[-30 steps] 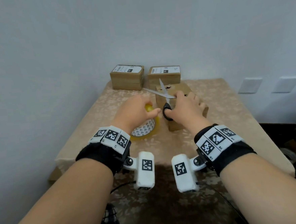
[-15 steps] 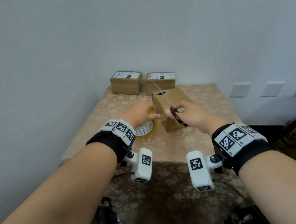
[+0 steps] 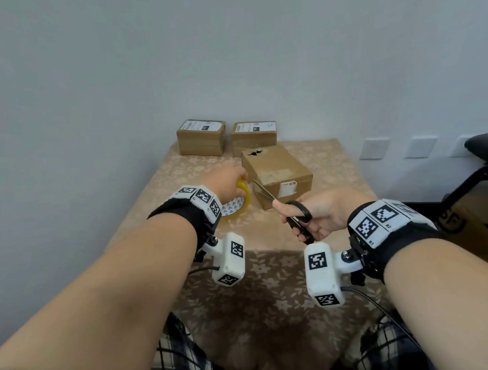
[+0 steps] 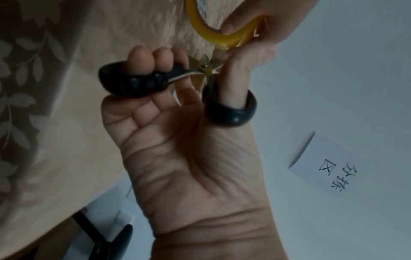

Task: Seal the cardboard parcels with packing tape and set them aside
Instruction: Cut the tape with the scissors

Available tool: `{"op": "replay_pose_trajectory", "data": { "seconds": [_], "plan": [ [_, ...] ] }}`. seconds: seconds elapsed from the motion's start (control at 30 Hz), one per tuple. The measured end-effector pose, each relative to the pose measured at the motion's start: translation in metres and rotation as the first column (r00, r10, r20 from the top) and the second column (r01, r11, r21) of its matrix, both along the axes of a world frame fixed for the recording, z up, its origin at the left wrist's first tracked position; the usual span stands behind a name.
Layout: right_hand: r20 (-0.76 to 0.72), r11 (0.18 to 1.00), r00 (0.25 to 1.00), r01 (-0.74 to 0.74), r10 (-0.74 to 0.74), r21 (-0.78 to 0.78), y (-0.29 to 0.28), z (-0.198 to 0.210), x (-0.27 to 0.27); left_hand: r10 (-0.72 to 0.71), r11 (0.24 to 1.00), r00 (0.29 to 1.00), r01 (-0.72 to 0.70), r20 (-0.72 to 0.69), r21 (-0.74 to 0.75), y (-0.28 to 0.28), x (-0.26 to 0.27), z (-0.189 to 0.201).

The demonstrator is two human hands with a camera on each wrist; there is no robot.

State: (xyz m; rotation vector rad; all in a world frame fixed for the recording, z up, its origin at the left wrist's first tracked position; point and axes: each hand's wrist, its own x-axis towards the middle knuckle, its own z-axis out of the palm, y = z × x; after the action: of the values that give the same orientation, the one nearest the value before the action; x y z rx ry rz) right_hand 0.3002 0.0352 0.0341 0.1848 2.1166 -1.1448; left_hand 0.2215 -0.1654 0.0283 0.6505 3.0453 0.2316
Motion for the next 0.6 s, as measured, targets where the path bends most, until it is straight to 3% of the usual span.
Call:
{"op": "replay_pose_trajectory", "data": {
  "seconds": [0.3, 0.6],
  "plan": [
    [0.071, 0.998, 0.996, -0.060, 0.060, -0.009, 0.004, -0.008, -0.006, -0.010, 0.998, 1.000, 0.010, 0.004, 0.055, -0.006, -0.005, -0.001],
    [-0.093, 0.990, 0.988, 0.118, -0.125, -0.083, -0.027, -0.027, -0.009, -0.032, 0.996, 0.999, 0.032, 0.003, 0.086, -0.009, 0.001, 0.001]
  ]
}}
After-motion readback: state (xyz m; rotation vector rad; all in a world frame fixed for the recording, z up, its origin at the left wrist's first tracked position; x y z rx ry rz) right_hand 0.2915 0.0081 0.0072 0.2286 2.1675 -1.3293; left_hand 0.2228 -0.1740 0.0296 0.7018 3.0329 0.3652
